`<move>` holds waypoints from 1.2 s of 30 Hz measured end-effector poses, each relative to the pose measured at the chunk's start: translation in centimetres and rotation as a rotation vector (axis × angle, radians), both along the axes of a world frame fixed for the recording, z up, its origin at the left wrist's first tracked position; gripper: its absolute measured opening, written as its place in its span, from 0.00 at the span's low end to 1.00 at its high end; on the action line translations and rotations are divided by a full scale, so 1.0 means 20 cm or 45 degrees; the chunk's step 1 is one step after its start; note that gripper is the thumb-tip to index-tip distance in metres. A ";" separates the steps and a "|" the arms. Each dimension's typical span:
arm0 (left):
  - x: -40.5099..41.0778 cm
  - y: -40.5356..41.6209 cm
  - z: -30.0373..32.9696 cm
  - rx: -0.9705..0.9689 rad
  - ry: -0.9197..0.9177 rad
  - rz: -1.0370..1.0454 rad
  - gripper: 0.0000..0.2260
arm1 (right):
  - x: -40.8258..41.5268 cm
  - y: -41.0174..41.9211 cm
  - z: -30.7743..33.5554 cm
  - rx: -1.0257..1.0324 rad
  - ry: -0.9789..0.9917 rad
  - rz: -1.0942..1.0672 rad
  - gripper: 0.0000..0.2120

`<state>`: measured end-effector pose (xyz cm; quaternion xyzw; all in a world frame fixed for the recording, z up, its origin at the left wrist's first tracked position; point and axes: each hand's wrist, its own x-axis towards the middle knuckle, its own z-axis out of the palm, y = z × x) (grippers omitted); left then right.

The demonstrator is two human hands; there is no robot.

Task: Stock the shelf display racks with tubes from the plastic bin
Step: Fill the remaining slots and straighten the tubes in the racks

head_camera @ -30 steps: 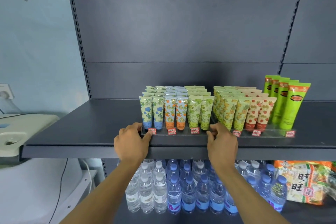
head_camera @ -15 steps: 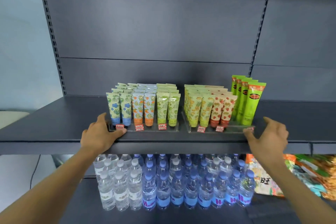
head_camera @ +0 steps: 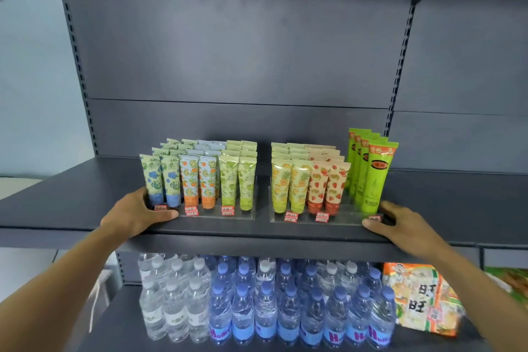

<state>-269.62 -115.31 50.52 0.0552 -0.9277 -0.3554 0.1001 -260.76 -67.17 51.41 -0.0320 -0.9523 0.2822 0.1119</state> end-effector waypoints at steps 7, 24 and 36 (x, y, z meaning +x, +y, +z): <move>-0.02 -0.02 0.00 0.021 -0.020 -0.098 0.28 | -0.04 -0.01 -0.03 0.097 0.069 -0.066 0.55; -0.03 -0.03 0.00 -0.045 0.004 -0.136 0.30 | -0.04 -0.05 -0.03 0.191 0.116 -0.123 0.60; -0.05 -0.03 -0.01 -0.010 0.011 -0.175 0.29 | -0.05 -0.06 -0.04 0.239 0.041 -0.167 0.36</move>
